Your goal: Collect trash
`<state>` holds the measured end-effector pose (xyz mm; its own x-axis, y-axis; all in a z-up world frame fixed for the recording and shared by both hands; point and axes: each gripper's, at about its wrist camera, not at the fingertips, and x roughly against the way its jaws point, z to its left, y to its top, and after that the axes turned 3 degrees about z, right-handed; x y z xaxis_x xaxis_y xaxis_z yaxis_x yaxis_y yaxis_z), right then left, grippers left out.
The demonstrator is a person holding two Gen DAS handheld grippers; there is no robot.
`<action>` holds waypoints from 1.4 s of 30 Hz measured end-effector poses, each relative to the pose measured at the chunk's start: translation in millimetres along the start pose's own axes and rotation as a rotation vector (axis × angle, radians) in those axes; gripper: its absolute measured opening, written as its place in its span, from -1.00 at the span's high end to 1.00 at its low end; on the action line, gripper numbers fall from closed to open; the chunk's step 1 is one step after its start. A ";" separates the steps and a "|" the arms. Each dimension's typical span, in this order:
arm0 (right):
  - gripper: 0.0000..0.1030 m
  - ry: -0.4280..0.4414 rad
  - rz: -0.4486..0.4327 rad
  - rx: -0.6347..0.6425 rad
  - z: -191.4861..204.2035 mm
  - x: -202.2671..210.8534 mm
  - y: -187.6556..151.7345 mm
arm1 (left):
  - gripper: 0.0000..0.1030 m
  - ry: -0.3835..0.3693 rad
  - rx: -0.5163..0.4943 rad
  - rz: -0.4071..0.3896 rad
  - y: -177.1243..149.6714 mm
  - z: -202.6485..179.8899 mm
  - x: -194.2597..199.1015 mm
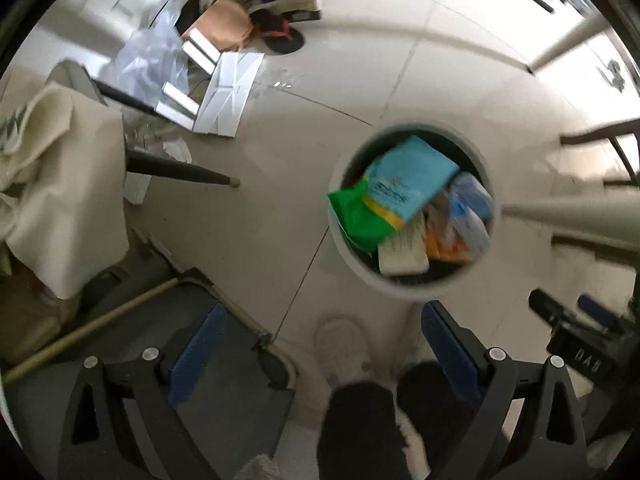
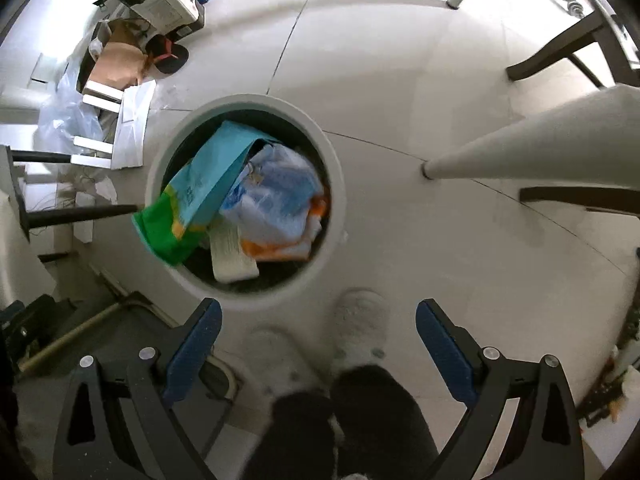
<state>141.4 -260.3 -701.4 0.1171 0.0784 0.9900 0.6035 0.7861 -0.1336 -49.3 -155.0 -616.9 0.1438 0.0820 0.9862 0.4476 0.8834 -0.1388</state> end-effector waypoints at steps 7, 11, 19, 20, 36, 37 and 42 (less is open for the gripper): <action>-0.92 0.005 -0.031 -0.046 -6.5 90.2 -39.2 | -0.95 -0.042 -0.075 -0.002 -19.7 0.9 74.5; -0.92 0.029 -0.052 -0.091 -5.9 163.7 -65.8 | -0.95 -0.080 -0.126 -0.024 -25.8 5.5 141.2; -0.92 0.185 -0.046 -0.187 -0.5 317.7 -119.3 | -0.95 -0.141 -0.310 -0.073 -53.0 14.6 274.8; -0.92 0.205 -0.051 -0.190 2.0 340.7 -127.7 | -0.95 -0.153 -0.337 -0.083 -57.6 16.0 292.9; -0.92 0.378 -0.196 -0.213 14.5 527.5 -226.6 | -0.95 -0.363 -0.453 -0.201 -112.3 34.3 463.9; -0.92 0.383 -0.202 -0.210 13.9 529.1 -229.9 | -0.95 -0.371 -0.453 -0.207 -114.6 36.0 470.1; -0.92 0.418 -0.229 -0.205 7.2 554.1 -244.5 | -0.95 -0.396 -0.455 -0.228 -126.5 41.7 496.2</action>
<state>53.0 -404.7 -119.8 0.2434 -0.3660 0.8982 0.7878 0.6149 0.0371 -71.4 -206.8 -106.3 -0.2965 0.1561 0.9422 0.7707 0.6218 0.1395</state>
